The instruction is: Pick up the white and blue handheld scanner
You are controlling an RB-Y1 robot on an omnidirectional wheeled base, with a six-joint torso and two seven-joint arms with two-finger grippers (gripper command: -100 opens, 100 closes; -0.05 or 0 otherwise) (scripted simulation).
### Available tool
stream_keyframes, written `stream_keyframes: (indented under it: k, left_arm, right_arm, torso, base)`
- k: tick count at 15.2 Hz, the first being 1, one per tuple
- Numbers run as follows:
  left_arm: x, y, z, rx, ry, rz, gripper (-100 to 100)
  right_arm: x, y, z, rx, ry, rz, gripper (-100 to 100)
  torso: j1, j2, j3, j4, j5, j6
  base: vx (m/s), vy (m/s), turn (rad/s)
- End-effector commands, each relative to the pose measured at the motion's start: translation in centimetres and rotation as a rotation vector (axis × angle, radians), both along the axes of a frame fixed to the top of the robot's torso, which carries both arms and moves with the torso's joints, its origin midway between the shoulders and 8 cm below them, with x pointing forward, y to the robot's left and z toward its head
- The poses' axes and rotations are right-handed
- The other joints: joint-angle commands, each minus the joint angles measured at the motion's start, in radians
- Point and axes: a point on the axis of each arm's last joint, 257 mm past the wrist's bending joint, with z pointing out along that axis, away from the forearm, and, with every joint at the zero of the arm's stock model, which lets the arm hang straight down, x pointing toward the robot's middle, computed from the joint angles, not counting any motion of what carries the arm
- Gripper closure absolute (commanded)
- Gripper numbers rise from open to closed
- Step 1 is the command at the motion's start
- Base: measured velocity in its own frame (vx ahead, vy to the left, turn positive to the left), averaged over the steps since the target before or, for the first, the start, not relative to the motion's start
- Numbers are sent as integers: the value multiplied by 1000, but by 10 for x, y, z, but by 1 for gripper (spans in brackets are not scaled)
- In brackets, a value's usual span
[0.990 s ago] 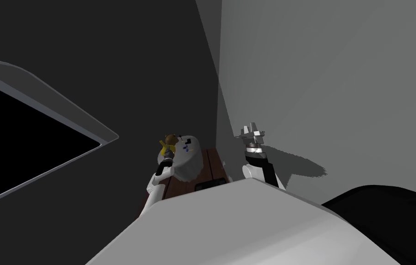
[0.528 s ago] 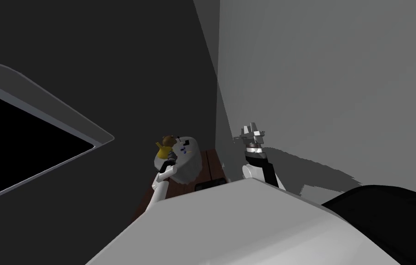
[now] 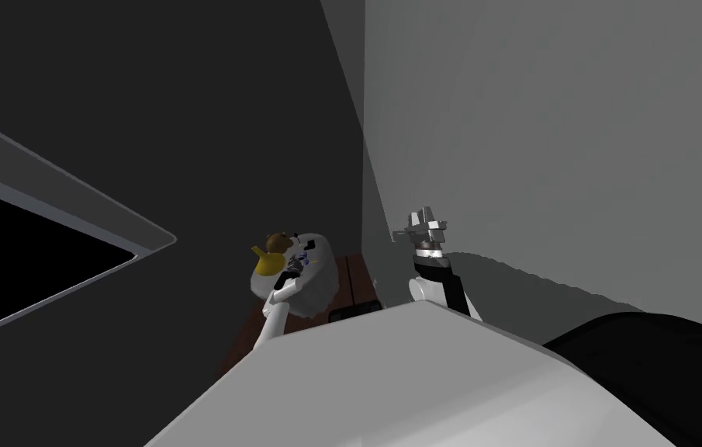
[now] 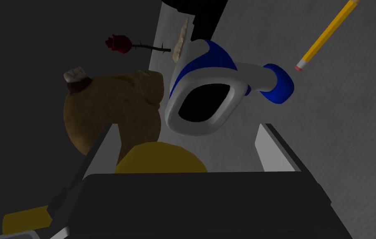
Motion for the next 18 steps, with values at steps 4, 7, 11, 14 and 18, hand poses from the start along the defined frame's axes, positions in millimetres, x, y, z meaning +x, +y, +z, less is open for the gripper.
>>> stream_keyframes:
  k: [4,7,11,14,18]
  left_arm:
    - [9,14,-1,-1,-8,32,-100]
    - [14,21,-1,-4,-12,50,-100]
    - [16,24,0,-5,-14,56,100]
    - [15,24,-1,-5,-11,56,100]
    - [9,14,-1,-1,-8,32,100]
  right_arm:
    - [0,0,0,0,0,0,0]
    - [0,0,0,0,0,0,0]
    - [0,0,0,0,0,0,0]
    - [0,0,0,0,0,0,0]
    - [0,0,0,0,0,0,0]
  torso:
    - [7,8,5,2,1,0]
    - [8,11,6,2,2,0]
    - [7,10,6,2,2,0]
    - [5,9,6,3,1,-1]
    - [3,8,5,3,1,-2]
  base:
    - [-23,21,-111]
    - [-44,39,-85]
    - [-24,20,-58]
    - [-2,0,-1]
    - [25,-24,108]
